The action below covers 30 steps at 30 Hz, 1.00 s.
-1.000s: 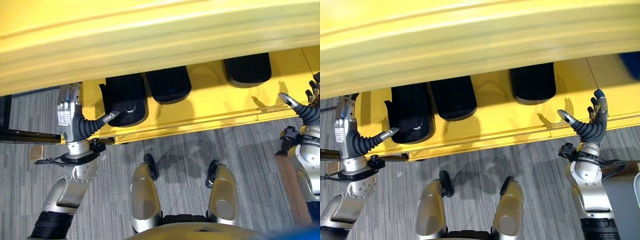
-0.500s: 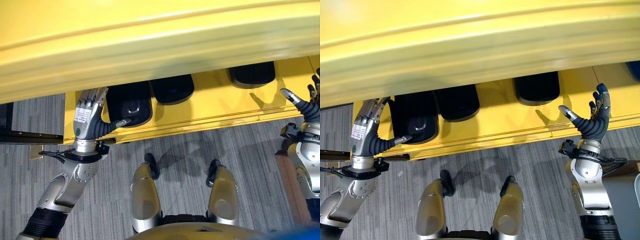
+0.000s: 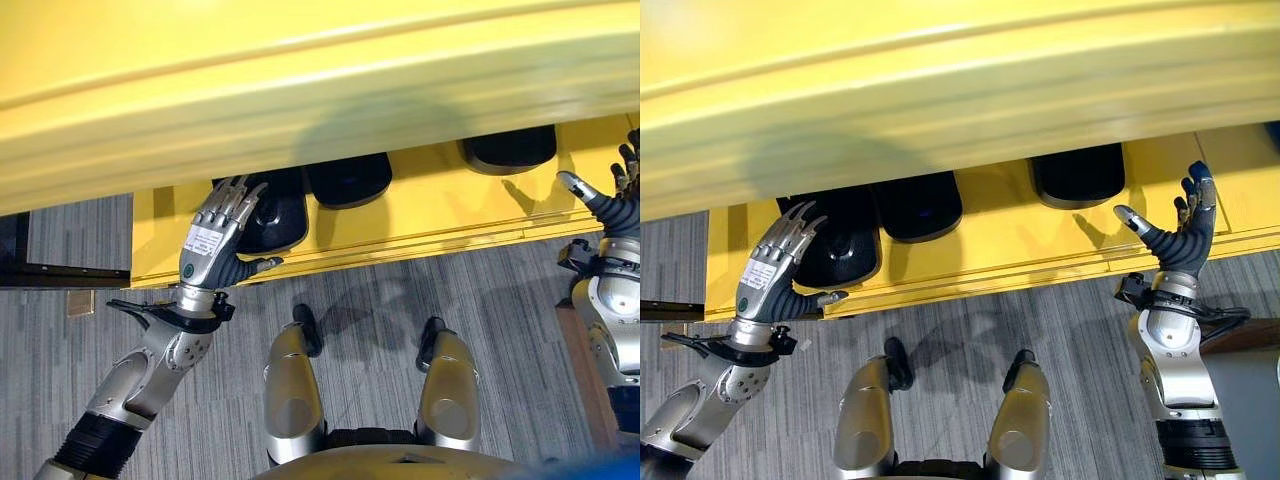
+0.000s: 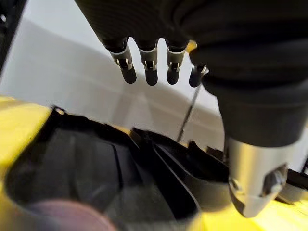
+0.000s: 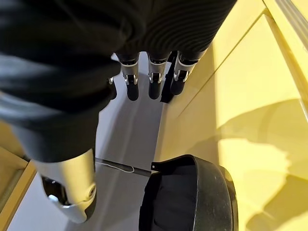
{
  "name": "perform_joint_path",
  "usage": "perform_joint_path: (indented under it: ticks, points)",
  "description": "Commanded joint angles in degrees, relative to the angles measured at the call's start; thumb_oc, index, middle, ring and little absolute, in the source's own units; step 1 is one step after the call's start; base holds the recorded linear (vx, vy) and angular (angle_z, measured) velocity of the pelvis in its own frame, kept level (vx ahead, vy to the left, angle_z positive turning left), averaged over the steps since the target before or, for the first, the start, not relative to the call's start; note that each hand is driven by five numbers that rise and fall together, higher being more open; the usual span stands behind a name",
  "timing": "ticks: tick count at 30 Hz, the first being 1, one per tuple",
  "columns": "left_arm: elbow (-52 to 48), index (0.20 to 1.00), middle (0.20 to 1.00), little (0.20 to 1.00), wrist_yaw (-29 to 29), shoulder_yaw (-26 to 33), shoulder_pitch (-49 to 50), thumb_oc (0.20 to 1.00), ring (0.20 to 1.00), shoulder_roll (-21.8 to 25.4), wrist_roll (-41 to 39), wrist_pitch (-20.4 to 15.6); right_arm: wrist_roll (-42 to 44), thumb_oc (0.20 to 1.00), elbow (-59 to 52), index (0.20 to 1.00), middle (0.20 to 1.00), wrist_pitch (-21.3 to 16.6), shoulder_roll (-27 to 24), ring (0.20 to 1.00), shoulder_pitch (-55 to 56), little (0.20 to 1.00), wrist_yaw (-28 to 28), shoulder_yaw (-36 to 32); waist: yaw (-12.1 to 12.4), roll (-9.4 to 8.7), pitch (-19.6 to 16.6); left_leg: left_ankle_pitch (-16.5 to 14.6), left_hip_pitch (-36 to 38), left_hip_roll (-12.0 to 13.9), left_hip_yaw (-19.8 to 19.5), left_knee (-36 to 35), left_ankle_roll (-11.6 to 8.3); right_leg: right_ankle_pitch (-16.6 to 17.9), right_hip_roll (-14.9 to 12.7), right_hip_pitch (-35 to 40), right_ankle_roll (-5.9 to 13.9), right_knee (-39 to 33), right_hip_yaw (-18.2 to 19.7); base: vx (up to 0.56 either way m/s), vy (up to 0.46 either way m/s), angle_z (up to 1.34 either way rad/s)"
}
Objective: Move parts from the plastic box to the shelf.
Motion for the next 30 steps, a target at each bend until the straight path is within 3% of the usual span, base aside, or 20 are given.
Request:
perform_joint_path:
  ticks: [1, 2, 5, 11, 14, 19, 22, 24, 25, 26, 27, 30]
  points:
    - [-1.61, 1.000, 1.000, 1.000, -2.76, -0.10, -0.19, 1.000, 1.000, 3.02, -0.43, 2.19, 0.78, 1.000, 1.30, 1.000, 1.000, -3.31, -1.61, 1.000, -3.54, 1.000, -0.40, -1.35, -0.28, -1.29, -0.64, -5.06, 4.26, -2.89, 3.09, 0.34, 4.79, 0.87, 1.46, 0.93, -1.94, 1.83, -3.83, 0.04, -0.022, 0.00]
    - [-0.70, 1.000, 1.000, 1.000, -3.03, -1.27, -0.53, 1.000, 1.000, 2.90, -1.93, 4.96, 0.95, 1.000, 1.52, 1.000, 1.000, -2.89, -1.80, 1.000, -4.00, 1.000, -0.23, -1.08, -0.27, -1.35, -0.62, -4.95, 4.28, -2.75, 3.14, 0.30, 4.75, 0.85, 1.57, 0.97, -1.94, 1.86, -3.83, 0.04, -0.020, 0.00]
    - [1.22, 1.000, 1.000, 1.000, -3.42, -2.88, -1.16, 1.000, 1.000, 2.63, -4.08, 8.94, 1.45, 1.000, 1.64, 1.000, 1.000, -2.18, -1.98, 1.000, -4.65, 1.000, -0.39, -0.94, -0.25, -1.52, -0.41, -4.82, 4.23, -2.61, 2.90, 0.33, 4.65, 0.78, 1.82, 0.96, -1.98, 2.02, -3.72, 0.01, -0.008, 0.00]
    - [5.34, 1.000, 1.000, 1.000, -3.69, -6.19, -2.75, 1.000, 1.000, 0.85, -4.49, 13.45, 1.70, 1.000, 2.33, 1.000, 1.000, -2.14, -1.36, 1.000, -5.09, 1.000, -0.19, -1.00, -0.37, -1.91, -0.18, -4.70, 4.08, -2.33, 2.65, 0.38, 4.72, 0.62, 2.17, 0.80, -2.14, 2.42, -3.44, 0.00, 0.000, 0.00]
    - [10.82, 1.000, 1.000, 1.000, 0.95, -7.63, -3.01, 1.000, 1.000, -1.65, -10.12, 19.11, 1.50, 1.000, 2.33, 1.000, 1.000, -0.96, -1.11, 1.000, -5.76, 1.000, -0.71, -1.34, -0.10, -2.31, -0.04, -4.67, 4.20, -1.91, 2.48, 0.50, 4.63, 0.40, 2.46, 1.06, -2.34, 2.61, -3.44, 0.05, -0.036, -0.01]
    - [14.86, 1.000, 1.000, 1.000, 3.25, -7.28, -2.58, 1.000, 1.000, -3.91, -10.21, 21.67, 1.30, 1.000, 1.98, 1.000, 1.000, -0.44, -0.41, 1.000, -5.25, 1.000, -1.39, -1.97, 0.08, -2.61, -0.02, -4.87, 4.13, -1.88, 2.05, 1.01, 4.62, 0.30, 2.63, 1.22, -2.56, 2.88, -3.28, 0.02, -0.011, 0.00]
    - [16.82, 1.000, 1.000, 1.000, 3.98, -7.47, -3.19, 1.000, 1.000, -4.53, -9.32, 20.96, 1.23, 1.000, 1.88, 1.000, 1.000, 0.05, -0.30, 1.000, -5.18, 1.000, -1.35, -2.02, -0.03, -2.84, -0.02, -5.09, 4.39, -1.78, 1.97, 1.28, 4.68, 0.13, 2.69, 1.48, -2.57, 3.19, -3.11, 0.04, -0.004, 0.01]
    - [17.40, 1.000, 1.000, 1.000, 3.23, -7.99, -4.28, 1.000, 1.000, -5.14, -8.33, 20.81, 1.31, 1.000, 1.80, 1.000, 1.000, 0.00, -0.14, 1.000, -4.74, 1.000, -1.27, -2.00, -0.24, -3.04, -0.01, -5.37, 4.41, -1.69, 1.92, 1.71, 4.94, 0.05, 2.80, 1.58, -2.62, 3.47, -2.82, 0.06, -0.001, 0.01]
    - [17.84, 1.000, 1.000, 1.000, 1.25, -9.05, -5.56, 1.000, 1.000, -5.72, -7.32, 22.56, 1.30, 1.000, 2.02, 1.000, 1.000, -0.08, 0.15, 1.000, -4.56, 1.000, -0.91, -1.76, -0.54, -3.36, -0.06, -5.65, 4.56, -1.56, 1.93, 2.09, 5.24, 0.13, 2.89, 1.63, -2.47, 3.84, -2.64, 0.09, -0.009, 0.00]
    - [18.93, 0.291, 0.291, 0.291, 0.37, -9.96, -6.50, 0.291, 0.291, -6.16, -7.13, 23.88, 1.53, 1.000, 2.20, 1.000, 1.000, -0.06, 0.20, 1.000, -4.68, 1.000, -0.62, -1.47, -0.72, -3.59, -0.08, -5.82, 4.60, -1.33, 1.97, 2.45, 5.29, 0.09, 3.01, 1.68, -2.45, 4.11, -2.50, 0.09, -0.013, -0.01]
    - [19.57, 0.200, 0.200, 0.200, 0.73, -10.32, -6.79, 0.200, 0.200, -6.39, -7.07, 24.12, 1.49, 1.000, 2.24, 1.000, 1.000, 0.06, 0.21, 1.000, -4.80, 1.000, -0.55, -1.29, -0.80, -3.69, -0.09, -5.89, 4.62, -1.23, 2.01, 2.63, 5.31, 0.07, 3.05, 1.68, -2.44, 4.25, -2.43, 0.06, -0.007, 0.00]
    - [20.94, 0.200, 0.200, 0.200, 1.77, -10.74, -7.63, 0.200, 0.200, -6.84, -8.17, 25.06, 1.41, 1.000, 2.30, 1.000, 1.000, 0.20, 0.31, 1.000, -4.89, 1.000, -0.41, -0.85, -1.02, -3.85, -0.08, -6.09, 4.69, -1.07, 2.09, 3.04, 5.43, -0.04, 3.23, 1.73, -2.48, 4.56, -2.21, 0.04, 0.001, 0.00]
